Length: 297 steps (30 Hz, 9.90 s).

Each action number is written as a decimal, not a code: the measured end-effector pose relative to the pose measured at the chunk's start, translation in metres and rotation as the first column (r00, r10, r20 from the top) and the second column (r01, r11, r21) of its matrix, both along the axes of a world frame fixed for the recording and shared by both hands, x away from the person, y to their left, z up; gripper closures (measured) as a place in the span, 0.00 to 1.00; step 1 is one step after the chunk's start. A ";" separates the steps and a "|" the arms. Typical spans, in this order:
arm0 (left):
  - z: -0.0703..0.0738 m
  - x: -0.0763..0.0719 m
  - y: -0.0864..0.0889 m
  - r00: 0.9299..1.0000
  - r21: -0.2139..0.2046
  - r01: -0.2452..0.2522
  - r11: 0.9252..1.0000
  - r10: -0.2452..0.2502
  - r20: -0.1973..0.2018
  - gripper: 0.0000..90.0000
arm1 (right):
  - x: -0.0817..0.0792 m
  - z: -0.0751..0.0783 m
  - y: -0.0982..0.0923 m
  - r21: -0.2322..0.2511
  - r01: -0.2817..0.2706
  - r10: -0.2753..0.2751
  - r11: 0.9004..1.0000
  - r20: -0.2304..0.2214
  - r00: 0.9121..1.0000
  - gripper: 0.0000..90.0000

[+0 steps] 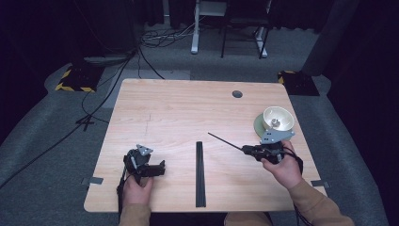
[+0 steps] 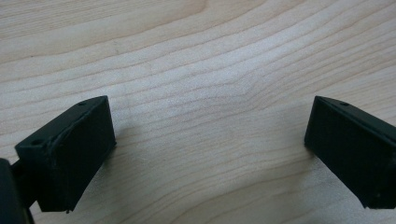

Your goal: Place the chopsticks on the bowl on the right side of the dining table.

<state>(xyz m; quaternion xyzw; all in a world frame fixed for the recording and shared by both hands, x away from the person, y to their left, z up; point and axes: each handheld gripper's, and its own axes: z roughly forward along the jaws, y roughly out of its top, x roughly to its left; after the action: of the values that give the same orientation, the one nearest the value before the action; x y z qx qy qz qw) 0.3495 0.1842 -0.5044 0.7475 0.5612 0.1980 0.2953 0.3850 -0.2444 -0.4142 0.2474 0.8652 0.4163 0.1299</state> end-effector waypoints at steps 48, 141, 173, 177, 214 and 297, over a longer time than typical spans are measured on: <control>0.000 0.002 0.000 1.000 0.000 -0.019 1.000 0.019 0.000 0.02 | 0.091 0.071 -0.109 0.050 0.156 -0.159 0.987 0.078 0.984 0.96; 0.000 0.002 0.000 1.000 -0.001 -0.019 1.000 0.019 0.000 0.02 | 0.037 0.058 -0.039 0.130 0.054 -0.061 0.990 0.054 0.997 0.40; 0.000 0.002 0.000 1.000 -0.001 -0.019 1.000 0.019 -0.001 0.02 | 0.000 -0.011 0.048 0.170 -0.107 0.118 0.980 -0.057 0.991 0.40; 0.000 0.002 0.000 1.000 -0.001 -0.019 1.000 0.019 -0.001 0.02 | -0.004 -0.021 0.057 0.159 -0.120 0.132 0.980 -0.065 0.989 0.40; 0.000 0.002 0.000 1.000 0.000 -0.020 1.000 0.020 -0.002 0.02 | -0.033 -0.083 0.106 0.076 -0.128 0.130 0.989 -0.022 0.991 0.41; 0.000 0.002 0.000 1.000 -0.001 -0.021 1.000 0.021 0.000 0.02 | -0.034 -0.088 0.095 -0.044 -0.043 0.042 0.998 -0.019 0.999 0.37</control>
<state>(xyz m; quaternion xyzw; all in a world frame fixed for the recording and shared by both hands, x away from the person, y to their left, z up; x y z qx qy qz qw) 0.3514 0.1841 -0.5045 0.7414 0.5691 0.2006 0.2936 0.3513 -0.1492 -0.5025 0.2297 0.8804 0.3975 0.1186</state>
